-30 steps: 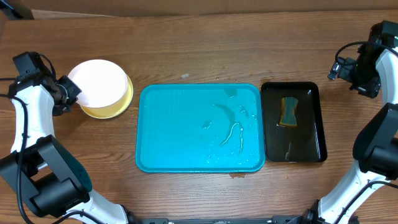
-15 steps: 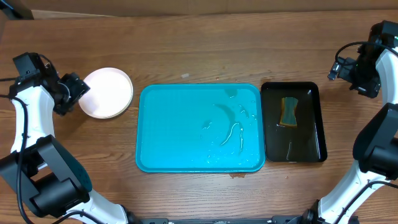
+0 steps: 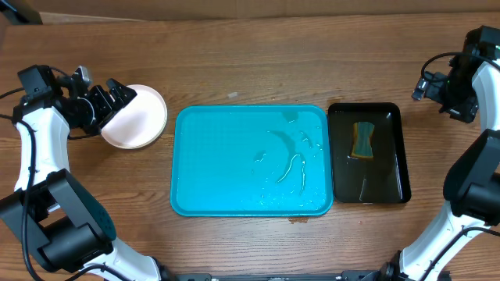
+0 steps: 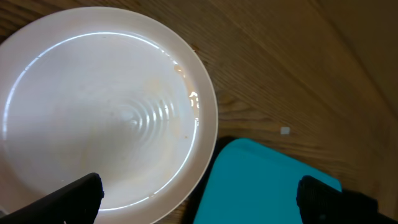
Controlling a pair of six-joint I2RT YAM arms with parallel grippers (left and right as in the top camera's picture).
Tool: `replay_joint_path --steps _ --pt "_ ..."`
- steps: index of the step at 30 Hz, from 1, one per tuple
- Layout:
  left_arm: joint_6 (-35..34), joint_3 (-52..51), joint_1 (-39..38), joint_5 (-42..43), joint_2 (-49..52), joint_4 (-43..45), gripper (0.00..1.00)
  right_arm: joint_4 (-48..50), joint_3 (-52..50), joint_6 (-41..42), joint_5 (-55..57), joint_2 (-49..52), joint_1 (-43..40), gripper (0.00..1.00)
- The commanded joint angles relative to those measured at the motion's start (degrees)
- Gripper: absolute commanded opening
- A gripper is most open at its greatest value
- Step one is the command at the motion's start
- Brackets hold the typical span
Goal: Clean dirty plates on tray and stack at the side
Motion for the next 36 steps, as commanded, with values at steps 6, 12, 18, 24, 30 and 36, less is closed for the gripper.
replay_joint_path --steps 6,12,18,24,30,36 --pt "1.5 0.3 -0.4 -16.4 -0.3 0.0 1.00 0.2 1.1 0.2 0.4 -1.9 0.1 1.00" --pt "1.5 0.3 -0.4 -18.3 -0.3 0.0 1.00 0.2 1.1 0.2 0.4 -1.6 0.1 1.00" --pt "1.5 0.3 -0.4 -18.3 -0.3 0.0 1.00 0.2 1.1 0.2 0.4 -4.2 0.9 1.00" --pt "1.5 0.3 -0.4 -18.3 -0.3 0.0 1.00 0.2 1.1 0.2 0.4 -17.0 5.4 1.00" --pt "1.5 0.3 -0.4 -18.3 -0.3 0.0 1.00 0.2 1.1 0.2 0.4 -35.1 14.7 1.00" --pt "1.5 0.3 -0.4 -18.3 -0.3 0.0 1.00 0.2 0.9 -1.7 1.7 -51.9 27.3 1.00"
